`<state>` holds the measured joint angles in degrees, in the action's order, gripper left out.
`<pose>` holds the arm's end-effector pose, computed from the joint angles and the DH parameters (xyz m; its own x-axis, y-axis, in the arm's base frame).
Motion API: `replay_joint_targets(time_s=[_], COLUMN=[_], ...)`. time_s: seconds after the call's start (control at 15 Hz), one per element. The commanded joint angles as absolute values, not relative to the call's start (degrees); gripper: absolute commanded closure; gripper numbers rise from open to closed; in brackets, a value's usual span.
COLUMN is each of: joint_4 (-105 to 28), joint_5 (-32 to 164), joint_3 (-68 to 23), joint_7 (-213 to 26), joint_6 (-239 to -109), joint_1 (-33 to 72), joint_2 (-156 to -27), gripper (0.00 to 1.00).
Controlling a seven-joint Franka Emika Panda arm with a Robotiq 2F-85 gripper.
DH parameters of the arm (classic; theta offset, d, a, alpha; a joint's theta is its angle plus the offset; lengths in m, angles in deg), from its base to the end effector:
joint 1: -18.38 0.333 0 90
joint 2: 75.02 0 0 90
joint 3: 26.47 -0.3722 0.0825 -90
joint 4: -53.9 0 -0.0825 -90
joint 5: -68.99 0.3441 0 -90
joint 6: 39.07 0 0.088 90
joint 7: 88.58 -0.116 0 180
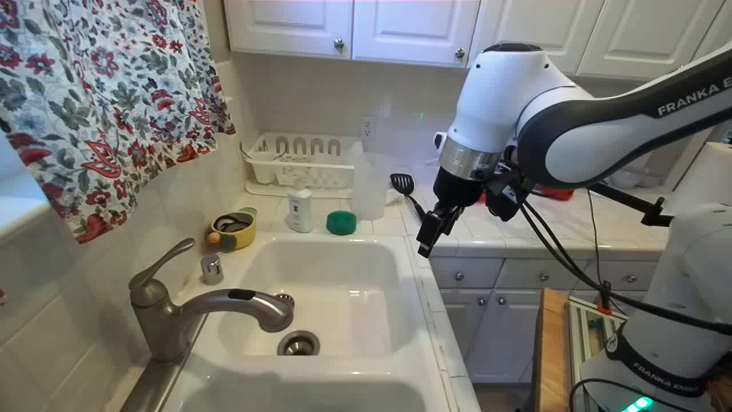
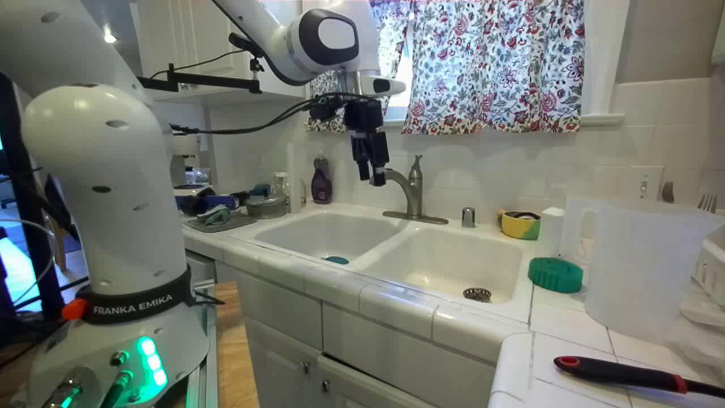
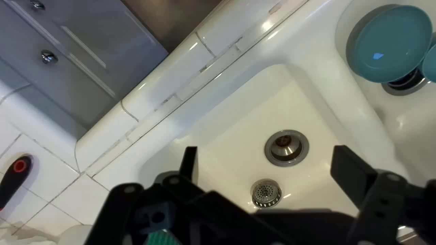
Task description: Push the faucet nozzle to the right sink and open the faucet
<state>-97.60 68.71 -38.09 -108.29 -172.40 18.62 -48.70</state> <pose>0.3342 0.0751 0.4667 0.9773 -0.1427 0.1565 -0.1511 -0.9876 0.0430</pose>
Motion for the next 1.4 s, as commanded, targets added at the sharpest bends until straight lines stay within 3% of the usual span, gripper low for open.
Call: replay_joint_targets(time_s=[0.0,0.53,0.6,0.73,1.33], joint_4=[-97.53,-93.30,-91.63,-87.00,-61.34], joint_5=[68.35,68.05,67.74,66.86,59.59], joint_3=[-37.46,-39.64,-40.56,-42.72,-47.87], joint_7=[-108.52,-109.12,-109.46,-109.91,-109.68], joint_6=[-172.25,-170.74,-170.48,-169.66,-164.06], joint_1=[19.22,20.86,21.50,22.70,27.07], joint_2=[-48.73,-50.84,-51.69,-54.24,-72.54], gripper=[0.00,0.00,0.25,0.32,0.97])
